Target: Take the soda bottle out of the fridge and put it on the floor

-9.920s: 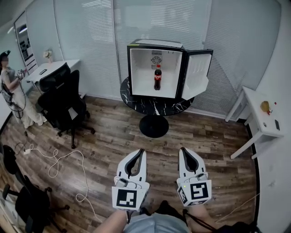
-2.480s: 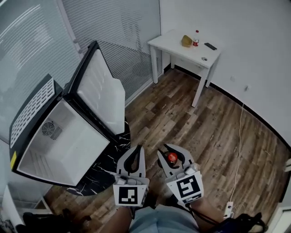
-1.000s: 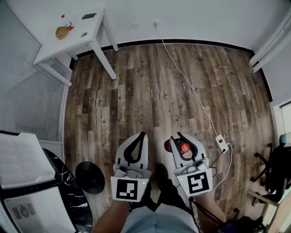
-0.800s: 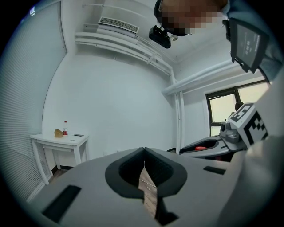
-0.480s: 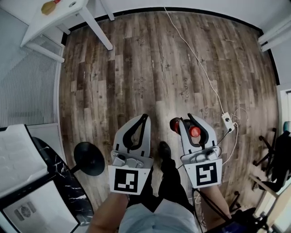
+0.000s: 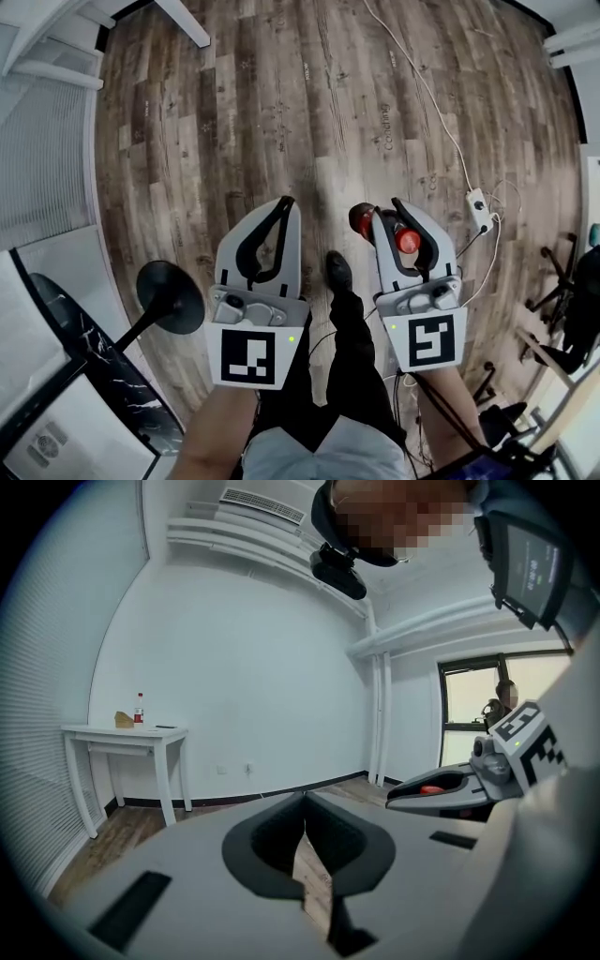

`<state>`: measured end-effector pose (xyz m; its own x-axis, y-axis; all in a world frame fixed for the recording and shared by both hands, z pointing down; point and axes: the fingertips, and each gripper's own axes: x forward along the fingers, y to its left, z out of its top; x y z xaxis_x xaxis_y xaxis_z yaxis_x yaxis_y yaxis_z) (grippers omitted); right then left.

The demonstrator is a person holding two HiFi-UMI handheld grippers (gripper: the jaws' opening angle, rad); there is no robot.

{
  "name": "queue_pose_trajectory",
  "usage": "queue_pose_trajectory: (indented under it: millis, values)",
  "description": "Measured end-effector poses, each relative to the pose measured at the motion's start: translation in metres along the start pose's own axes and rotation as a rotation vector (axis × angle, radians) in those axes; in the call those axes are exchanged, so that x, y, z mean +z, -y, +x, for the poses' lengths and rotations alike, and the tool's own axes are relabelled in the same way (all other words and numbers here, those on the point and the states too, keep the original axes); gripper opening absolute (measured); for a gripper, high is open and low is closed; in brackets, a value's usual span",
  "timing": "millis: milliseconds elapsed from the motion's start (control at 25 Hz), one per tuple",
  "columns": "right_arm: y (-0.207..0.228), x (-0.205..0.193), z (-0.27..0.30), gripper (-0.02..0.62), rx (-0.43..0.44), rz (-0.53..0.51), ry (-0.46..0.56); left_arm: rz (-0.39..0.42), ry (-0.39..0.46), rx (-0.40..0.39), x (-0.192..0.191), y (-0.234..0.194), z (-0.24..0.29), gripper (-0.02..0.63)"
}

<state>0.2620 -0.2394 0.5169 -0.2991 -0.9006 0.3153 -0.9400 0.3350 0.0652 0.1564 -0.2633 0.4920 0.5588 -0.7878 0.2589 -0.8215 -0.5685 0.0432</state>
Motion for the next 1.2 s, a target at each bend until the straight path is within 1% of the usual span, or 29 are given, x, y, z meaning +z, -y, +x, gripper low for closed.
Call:
queue_pose_trajectory:
  millis: [320, 800, 1200]
  values:
    - [-0.009, -0.072, 0.023, 0.092, -0.004, 0.005, -0.027, 0.031, -0.043, -0.041, -0.072, 0.003, 0.018, 0.017]
    - [-0.021, -0.175, 0.057, 0.092, -0.007, 0.009, -0.069, 0.021, -0.08, -0.068, -0.174, -0.005, 0.045, 0.017]
    - [-0.029, -0.258, 0.07, 0.091, -0.018, 0.013, -0.112, 0.013, -0.119, -0.087, -0.255, -0.005, 0.053, 0.017]
